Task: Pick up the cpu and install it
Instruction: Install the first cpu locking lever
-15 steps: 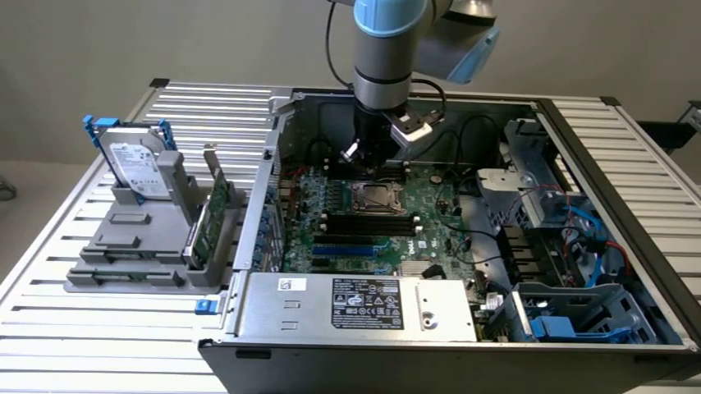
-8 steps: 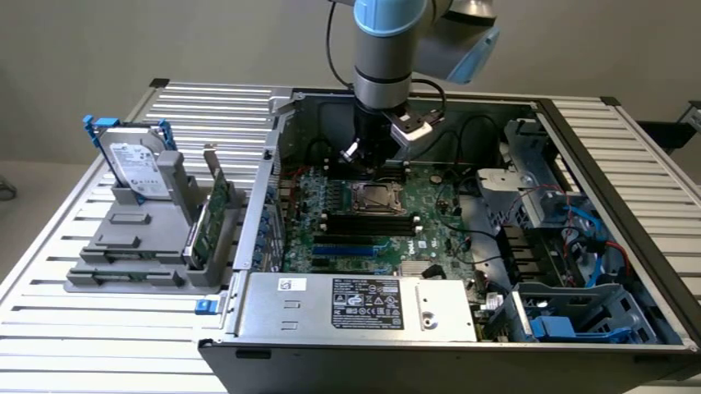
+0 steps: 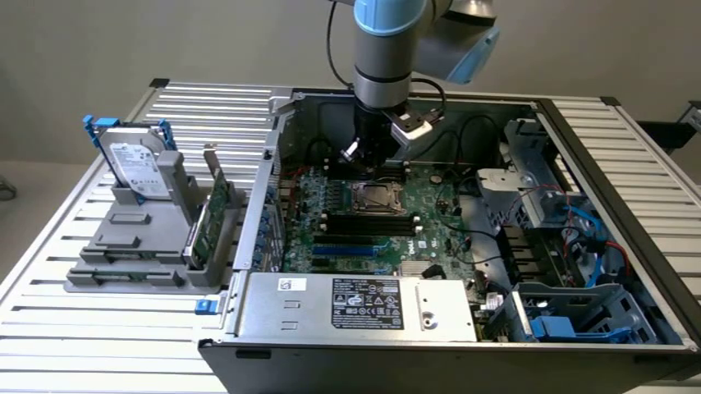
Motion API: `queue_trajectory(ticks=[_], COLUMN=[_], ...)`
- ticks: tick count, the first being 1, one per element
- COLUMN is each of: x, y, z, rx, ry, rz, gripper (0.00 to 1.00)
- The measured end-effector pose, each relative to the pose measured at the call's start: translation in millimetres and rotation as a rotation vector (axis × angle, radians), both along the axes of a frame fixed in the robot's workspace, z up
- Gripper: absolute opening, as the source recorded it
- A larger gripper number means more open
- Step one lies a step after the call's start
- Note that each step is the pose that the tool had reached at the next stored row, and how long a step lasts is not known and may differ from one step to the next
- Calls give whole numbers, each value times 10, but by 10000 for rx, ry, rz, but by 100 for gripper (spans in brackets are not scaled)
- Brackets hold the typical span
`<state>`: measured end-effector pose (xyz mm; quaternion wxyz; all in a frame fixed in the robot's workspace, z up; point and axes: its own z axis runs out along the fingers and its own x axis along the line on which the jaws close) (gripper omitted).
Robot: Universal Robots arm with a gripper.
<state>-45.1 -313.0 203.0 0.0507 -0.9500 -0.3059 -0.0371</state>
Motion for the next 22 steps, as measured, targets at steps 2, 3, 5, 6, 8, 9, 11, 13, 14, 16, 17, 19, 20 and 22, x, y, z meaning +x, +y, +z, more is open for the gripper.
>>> queue_trajectory(ticks=[2,3,5,6,8,9,11,13,14,16,17,19,20,22], x=[0,-1,0,0,-1,0,0,0,-1,-1,-1,0,0,0], y=[3,5,9,11,14,16,21,26,29,37,40,47,49,54], z=[-3,-5,-10,-13,-17,-19,-23,-25,-27,-29,-29,-32,-33,-34], rx=[-24,-36,-60,-71,-90,-99,-120,-139,-147,-167,-175,-192,-200,-216], ry=[0,0,-3,-3,-3,-4,-4,-3,-3,-4,-4,-4,-5,-5], rz=[6,9,19,24,35,40,52,63,69,82,88,102,109,122], gripper=[11,11,11,11,11,11,11,11,11,11,11,11,11,11])
